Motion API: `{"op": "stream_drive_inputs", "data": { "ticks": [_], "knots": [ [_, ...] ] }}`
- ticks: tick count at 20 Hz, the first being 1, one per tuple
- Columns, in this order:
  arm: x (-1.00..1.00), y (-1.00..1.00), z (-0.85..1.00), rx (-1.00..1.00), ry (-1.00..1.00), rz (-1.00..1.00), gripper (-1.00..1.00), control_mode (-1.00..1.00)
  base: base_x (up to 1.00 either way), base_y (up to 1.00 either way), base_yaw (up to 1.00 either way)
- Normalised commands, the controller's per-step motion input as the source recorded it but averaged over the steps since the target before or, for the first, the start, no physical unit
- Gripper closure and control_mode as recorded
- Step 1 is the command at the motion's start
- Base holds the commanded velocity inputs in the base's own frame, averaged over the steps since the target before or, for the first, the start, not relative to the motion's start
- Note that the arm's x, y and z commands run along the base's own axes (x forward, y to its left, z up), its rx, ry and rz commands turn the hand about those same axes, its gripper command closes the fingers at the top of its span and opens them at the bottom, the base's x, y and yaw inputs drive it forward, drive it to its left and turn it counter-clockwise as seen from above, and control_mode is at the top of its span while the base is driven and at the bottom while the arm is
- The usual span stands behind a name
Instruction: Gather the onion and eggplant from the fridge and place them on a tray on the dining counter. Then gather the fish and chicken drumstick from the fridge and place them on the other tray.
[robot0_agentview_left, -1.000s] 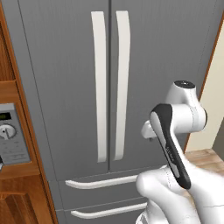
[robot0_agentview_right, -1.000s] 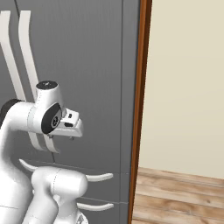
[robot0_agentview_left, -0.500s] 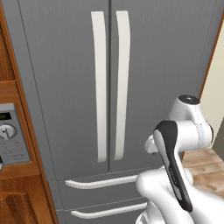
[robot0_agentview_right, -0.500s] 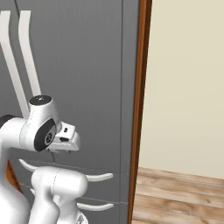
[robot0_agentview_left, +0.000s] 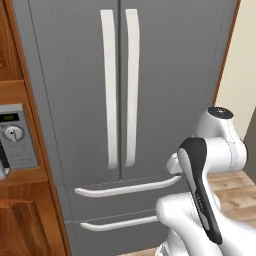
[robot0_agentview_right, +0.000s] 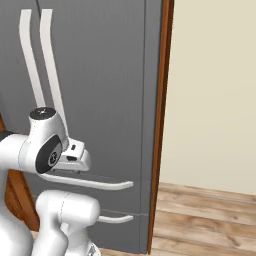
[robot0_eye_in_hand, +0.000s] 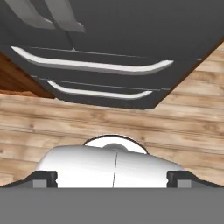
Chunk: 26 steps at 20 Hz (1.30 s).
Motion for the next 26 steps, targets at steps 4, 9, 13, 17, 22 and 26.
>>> {"op": "stream_drive_inputs", "data": {
  "ticks": [4, 9, 13, 17, 22, 26],
  "knots": [
    [0.00, 0.00, 0.00, 0.00, 0.00, 0.00, -1.00, 1.00, -0.55, 0.07, 0.00],
    [0.00, 0.00, 0.00, 0.00, 0.00, 0.00, -1.00, 1.00, -0.41, 0.26, 0.01],
    [0.00, 0.00, 0.00, 0.00, 0.00, 0.00, -1.00, 1.00, -0.47, 0.24, 0.01],
    [0.00, 0.00, 0.00, 0.00, 0.00, 0.00, -1.00, 1.00, -0.33, 0.23, 0.00],
    [0.00, 0.00, 0.00, 0.00, 0.00, 0.00, -1.00, 1.00, -0.20, 0.13, 0.00],
    [0.02, 0.19, 0.00, 0.00, -0.19, 0.01, -1.00, -1.00, 0.00, 0.00, 0.00]
  ]
}}
